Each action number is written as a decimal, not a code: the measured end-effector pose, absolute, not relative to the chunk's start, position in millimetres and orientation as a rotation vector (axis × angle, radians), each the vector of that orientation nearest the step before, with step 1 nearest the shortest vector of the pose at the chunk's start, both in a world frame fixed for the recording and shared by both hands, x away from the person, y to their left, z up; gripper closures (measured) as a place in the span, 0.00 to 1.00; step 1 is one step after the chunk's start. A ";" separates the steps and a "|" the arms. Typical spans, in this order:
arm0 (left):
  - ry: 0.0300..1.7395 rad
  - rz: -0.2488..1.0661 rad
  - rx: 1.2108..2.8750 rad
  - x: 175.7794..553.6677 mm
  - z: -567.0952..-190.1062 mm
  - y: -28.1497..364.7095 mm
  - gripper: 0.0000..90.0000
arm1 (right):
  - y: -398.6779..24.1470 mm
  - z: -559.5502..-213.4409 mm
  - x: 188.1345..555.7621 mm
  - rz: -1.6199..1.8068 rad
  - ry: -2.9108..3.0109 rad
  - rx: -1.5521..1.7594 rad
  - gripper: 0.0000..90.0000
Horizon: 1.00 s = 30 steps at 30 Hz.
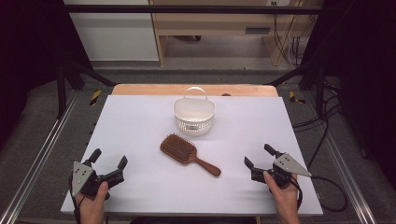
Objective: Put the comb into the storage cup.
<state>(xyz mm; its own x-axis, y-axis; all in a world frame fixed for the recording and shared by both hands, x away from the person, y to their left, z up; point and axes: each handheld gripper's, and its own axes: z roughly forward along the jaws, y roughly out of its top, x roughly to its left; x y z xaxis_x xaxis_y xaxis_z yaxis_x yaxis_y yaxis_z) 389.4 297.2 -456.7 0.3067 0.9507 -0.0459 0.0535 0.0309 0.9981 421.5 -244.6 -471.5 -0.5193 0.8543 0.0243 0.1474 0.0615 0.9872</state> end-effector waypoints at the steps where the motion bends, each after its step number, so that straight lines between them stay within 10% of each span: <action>1: 1.029 0.924 1.347 389.4 -456.8 297.2 0.02 | -244.5 -471.6 421.5 1.508 1.743 1.004 0.09; 30: 0.956 0.790 1.607 419.1 -427.7 253.3 0.02 | -237.7 -467.9 422.7 1.492 1.754 0.940 0.06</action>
